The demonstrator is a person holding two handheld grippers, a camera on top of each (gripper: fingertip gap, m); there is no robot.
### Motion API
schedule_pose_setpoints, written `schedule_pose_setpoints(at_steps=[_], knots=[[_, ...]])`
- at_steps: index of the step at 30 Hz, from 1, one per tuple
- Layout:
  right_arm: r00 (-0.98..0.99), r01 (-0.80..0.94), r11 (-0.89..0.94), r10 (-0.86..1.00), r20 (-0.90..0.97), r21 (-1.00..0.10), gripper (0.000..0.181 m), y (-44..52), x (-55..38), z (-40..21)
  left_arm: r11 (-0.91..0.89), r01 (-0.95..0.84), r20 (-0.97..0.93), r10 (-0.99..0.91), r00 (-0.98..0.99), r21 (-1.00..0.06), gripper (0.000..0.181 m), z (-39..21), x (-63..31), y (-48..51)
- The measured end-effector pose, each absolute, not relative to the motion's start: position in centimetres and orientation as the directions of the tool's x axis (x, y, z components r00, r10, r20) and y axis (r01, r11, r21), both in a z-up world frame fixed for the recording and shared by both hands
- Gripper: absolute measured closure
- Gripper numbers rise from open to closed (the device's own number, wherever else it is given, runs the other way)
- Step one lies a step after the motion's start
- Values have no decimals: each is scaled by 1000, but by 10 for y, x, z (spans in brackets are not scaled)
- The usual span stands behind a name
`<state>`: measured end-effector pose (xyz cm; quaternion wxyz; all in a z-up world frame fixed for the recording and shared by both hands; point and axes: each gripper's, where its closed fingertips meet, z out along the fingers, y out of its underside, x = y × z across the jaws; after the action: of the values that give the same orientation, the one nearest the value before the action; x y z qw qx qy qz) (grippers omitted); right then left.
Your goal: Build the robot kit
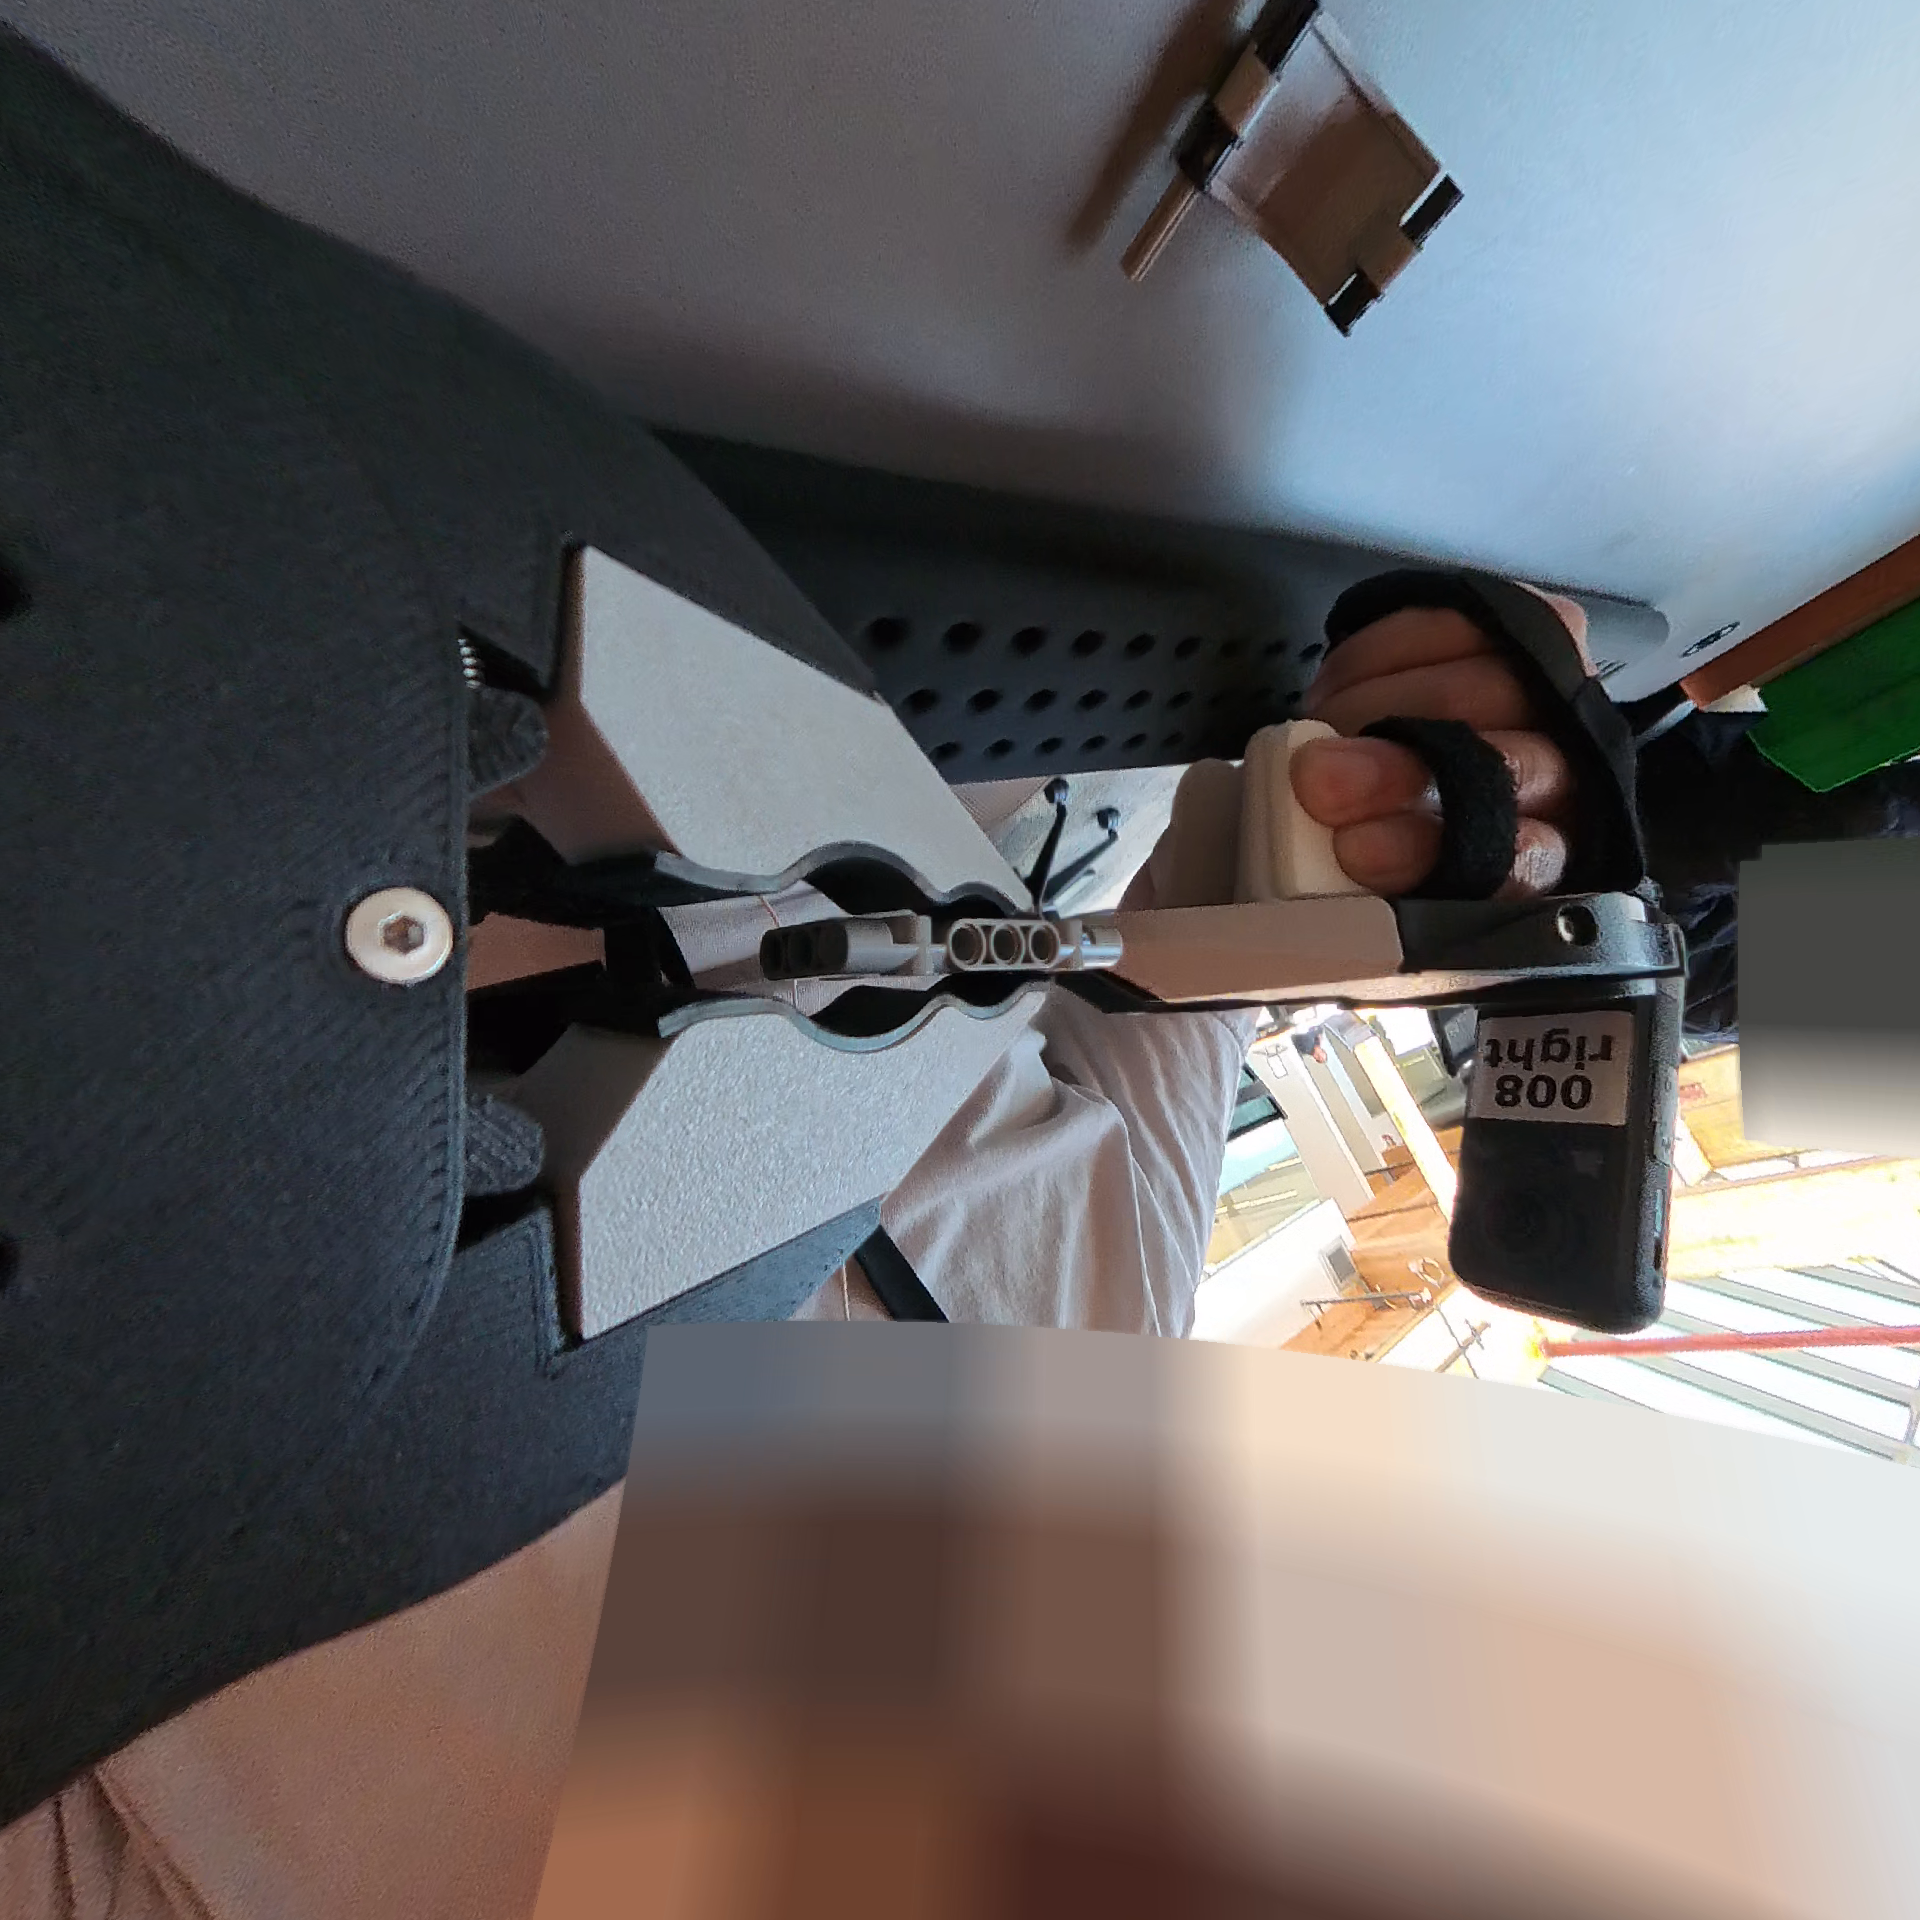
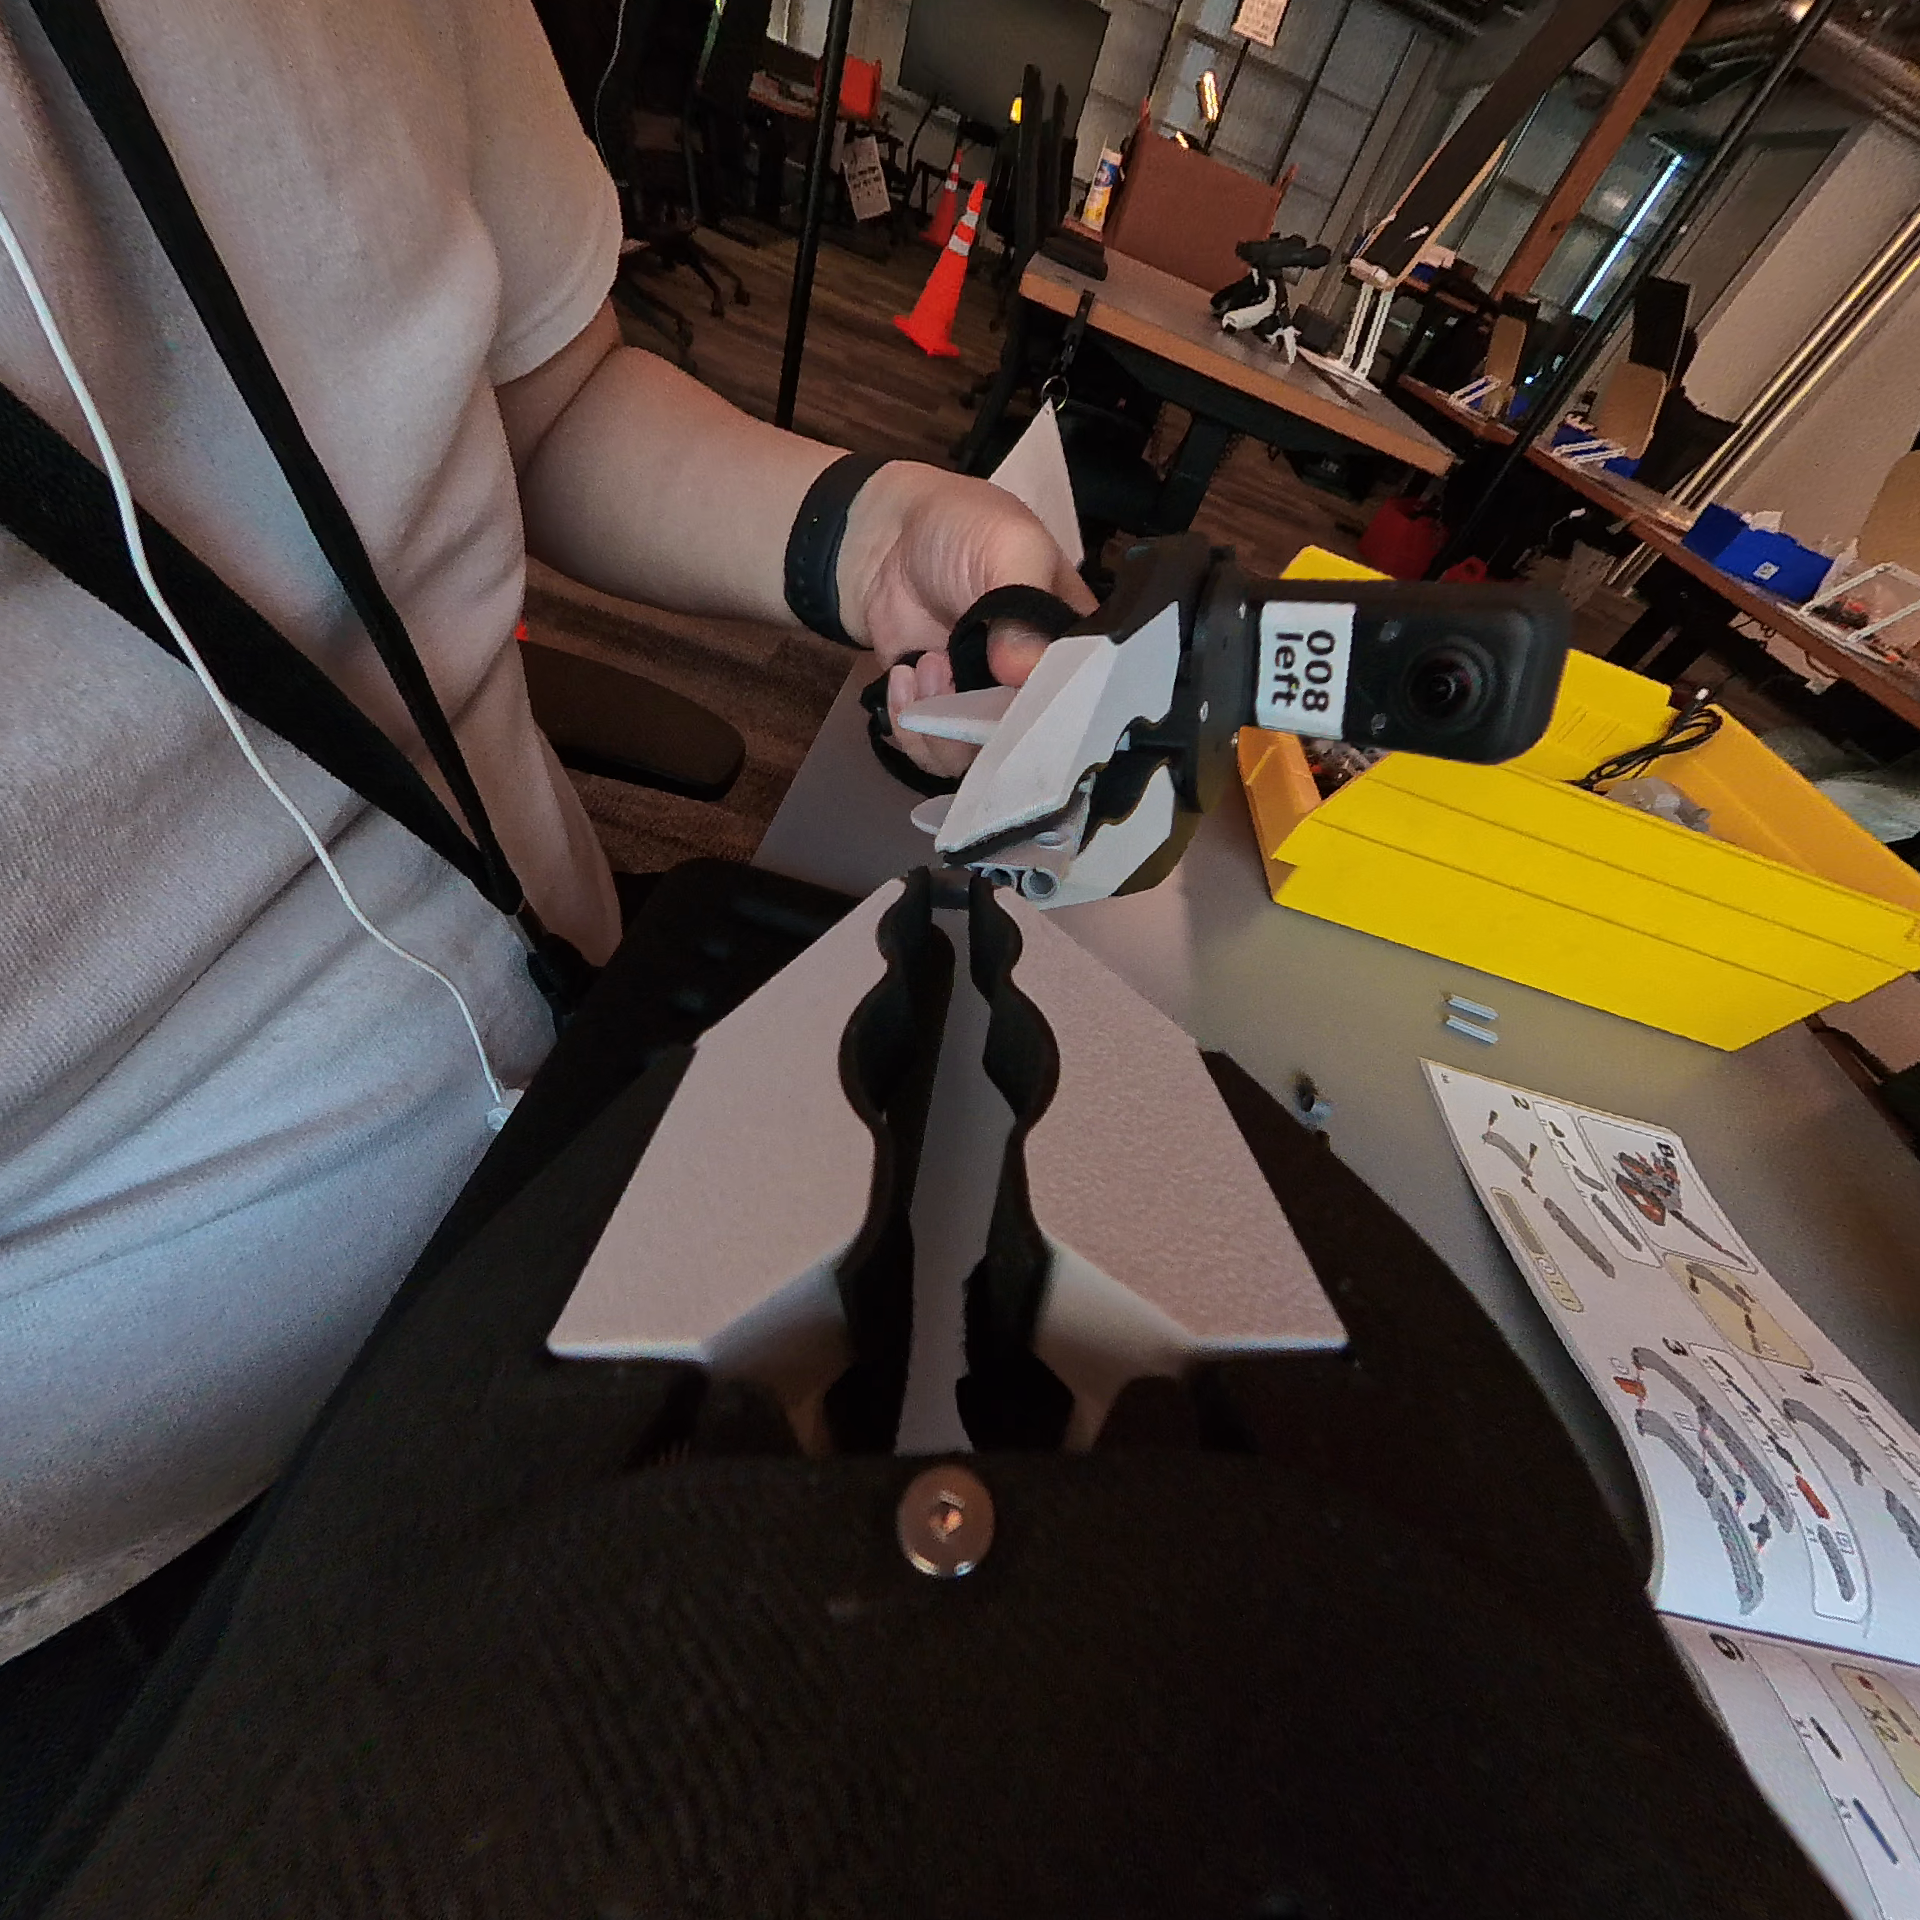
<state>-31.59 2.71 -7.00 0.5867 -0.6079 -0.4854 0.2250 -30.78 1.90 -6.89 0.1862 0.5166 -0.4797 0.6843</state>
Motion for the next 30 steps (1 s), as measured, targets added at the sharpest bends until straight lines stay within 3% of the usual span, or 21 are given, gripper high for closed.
schedule_pose_setpoints(at_steps=[16, 18, 19, 21, 24, 26, 30], knots=[[384, 327, 125, 888, 253, -937, 174, 8, -314, -84, -430, -771, 880, -296, -371, -469, 174, -86, -325, 26], [521, 163, 110, 835, 180, -981, 175, 9, -275, -56, -711, -546, 895, -329, -299, -444, 174, -71, -331, 113], [584, 184, 120, 785, 206, -976, 176, 13, -257, -56, -803, -404, 895, -343, -286, -437, 175, -60, -344, 154], [573, 214, 115, 790, 219, -970, 175, 13, -260, -58, -657, -534, 839, -495, -227, -532, 175, -82, -360, 142], [549, 236, 129, 800, 242, -963, 175, 23, -271, -61, -573, -684, 887, -374, -272, -452, 176, -92, -354, 92], [558, 201, 121, 802, 215, -972, 175, 26, -267, -56, -594, -667, 893, -315, -321, -449, 176, -86, -342, 81], [629, 289, 56, 741, 234, -956, 175, 40, -235, -73, -580, -646, 866, -282, -413, -497, 176, -78, -324, 63]])
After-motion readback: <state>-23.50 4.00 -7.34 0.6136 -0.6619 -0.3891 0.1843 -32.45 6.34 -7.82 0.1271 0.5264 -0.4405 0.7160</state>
